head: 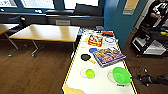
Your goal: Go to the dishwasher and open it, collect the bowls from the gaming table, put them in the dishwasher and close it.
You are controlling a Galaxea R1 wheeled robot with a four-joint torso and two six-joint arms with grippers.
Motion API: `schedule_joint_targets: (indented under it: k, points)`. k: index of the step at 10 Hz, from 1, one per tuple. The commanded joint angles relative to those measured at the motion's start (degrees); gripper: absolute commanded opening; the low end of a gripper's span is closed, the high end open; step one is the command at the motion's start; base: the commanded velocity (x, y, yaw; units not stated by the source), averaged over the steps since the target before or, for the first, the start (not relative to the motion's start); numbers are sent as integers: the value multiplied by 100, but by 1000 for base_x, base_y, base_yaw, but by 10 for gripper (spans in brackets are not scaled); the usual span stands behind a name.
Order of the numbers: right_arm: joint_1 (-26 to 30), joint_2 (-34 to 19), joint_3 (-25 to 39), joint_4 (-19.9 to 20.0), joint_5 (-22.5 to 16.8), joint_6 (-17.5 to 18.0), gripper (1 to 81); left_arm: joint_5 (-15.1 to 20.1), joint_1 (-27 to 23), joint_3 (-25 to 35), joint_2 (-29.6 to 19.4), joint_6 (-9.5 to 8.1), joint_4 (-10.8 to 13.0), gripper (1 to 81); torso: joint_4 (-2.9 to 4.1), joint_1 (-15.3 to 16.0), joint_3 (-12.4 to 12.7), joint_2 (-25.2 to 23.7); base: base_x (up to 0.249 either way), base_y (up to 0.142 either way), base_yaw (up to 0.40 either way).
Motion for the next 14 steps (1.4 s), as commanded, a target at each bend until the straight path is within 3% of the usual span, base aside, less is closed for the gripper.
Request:
schedule_joint_targets:
  k: [1,6,13,14]
  points:
    - [701,-100,-253,139,-192,91,811,337,-14,-9,-10,-21,-9,811,0,0,0,0,0,0,0]
    - [649,612,-1080,280,-218,91,811,337,-14,-18,-36,-21,-26,811,0,0,0,0,0,0,0]
    - [192,1219,-1529,412,-95,92,811,337,-31,-18,-71,-21,-26,811,0,0,0,0,0,0,0]
    - [131,1236,-1511,412,-95,91,10,337,-31,-18,-89,-30,-34,811,0,0,0,0,0,0,0]
